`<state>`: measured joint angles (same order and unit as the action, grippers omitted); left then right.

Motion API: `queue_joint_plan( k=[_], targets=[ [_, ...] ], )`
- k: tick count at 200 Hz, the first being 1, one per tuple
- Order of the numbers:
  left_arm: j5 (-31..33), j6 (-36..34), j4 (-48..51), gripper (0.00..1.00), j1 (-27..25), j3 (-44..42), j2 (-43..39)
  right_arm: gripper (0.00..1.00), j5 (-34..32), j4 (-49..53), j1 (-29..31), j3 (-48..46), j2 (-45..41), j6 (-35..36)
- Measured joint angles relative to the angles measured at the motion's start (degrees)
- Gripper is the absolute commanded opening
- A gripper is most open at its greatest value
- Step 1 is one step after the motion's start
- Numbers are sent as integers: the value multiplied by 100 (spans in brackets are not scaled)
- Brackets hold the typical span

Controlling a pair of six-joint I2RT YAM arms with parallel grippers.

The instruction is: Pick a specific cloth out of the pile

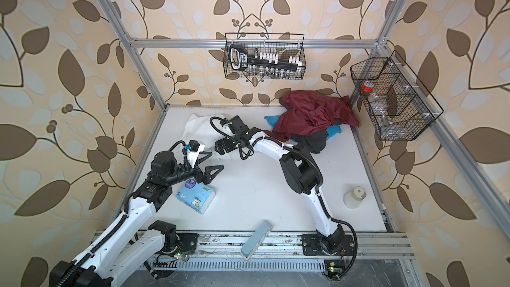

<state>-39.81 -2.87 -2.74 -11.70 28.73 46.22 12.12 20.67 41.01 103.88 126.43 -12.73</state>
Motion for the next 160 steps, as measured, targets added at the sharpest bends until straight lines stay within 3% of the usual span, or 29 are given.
queue_joint_plan(
  k=[57,91,110,138,160],
  targets=[
    [9,-2,0,99,-72,0,-87,100,-527,151,-146,-1875,-1886,234],
    [138,-4,7,99,-129,0,-114,100,-949,26,-896,-3351,-3648,234],
    [313,-4,9,99,-164,0,-162,100,-1541,-278,-1401,-4098,-4603,195],
    [1069,31,13,99,-227,0,-205,100,-2332,-1185,-1928,-5431,-5733,260],
    [2282,136,59,99,-297,-2,-210,99,-2706,-1980,-2264,-6312,-6037,380]
  ],
)
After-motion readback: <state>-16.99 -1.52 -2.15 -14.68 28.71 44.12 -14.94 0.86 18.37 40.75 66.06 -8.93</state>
